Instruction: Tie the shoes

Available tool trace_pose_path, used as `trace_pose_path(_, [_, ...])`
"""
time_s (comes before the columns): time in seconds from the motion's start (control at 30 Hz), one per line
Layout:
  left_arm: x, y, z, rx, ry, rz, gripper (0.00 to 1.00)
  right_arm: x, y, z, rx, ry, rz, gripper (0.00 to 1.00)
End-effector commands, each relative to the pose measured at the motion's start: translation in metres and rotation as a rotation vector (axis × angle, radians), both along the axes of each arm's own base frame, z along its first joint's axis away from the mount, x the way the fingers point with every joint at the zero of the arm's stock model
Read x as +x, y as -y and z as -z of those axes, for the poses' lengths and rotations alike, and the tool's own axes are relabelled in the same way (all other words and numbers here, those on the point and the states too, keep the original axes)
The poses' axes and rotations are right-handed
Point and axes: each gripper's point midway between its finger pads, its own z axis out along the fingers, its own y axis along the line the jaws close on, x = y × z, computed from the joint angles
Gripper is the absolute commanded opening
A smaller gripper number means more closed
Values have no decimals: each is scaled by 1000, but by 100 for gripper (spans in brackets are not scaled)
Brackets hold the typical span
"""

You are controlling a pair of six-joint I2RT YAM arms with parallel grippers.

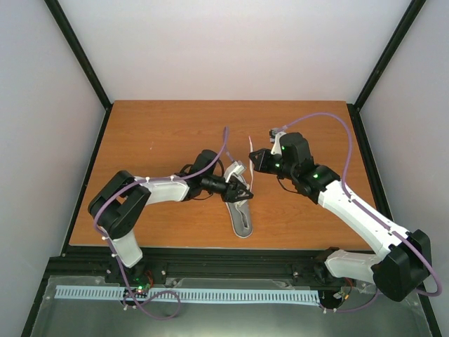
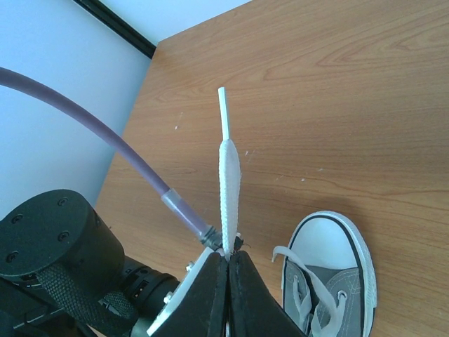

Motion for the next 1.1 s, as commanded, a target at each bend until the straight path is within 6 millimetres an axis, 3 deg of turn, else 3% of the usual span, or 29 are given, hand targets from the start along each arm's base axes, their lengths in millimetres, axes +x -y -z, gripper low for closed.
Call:
trace_pose_path(0.0, [-4,14,-9,-25,45,52,37,6,-2,-10,8,31,4,3])
trace_pose_path(0.3, [-1,4,-11,3,93,-10,4,9,3,-3,-20,17,35,3])
trace_pose_path(0.53, [-7,-14,-10,21,110,-86,1,15,-11,11,-42,0,-28,3])
trace_pose_path(0.93, [-19,-38,-11,5,96,-190,1,21,-91,55,13,-117,-301,3])
trace_pose_path(1.0, [-18,-39,-13,-6,94,-201,1,28,-97,71,-7,-142,-305,10])
trace_pose_path(1.07, [-17,-37,-13,-11,86,-207,1,36,-98,86,-50,-159,-304,27])
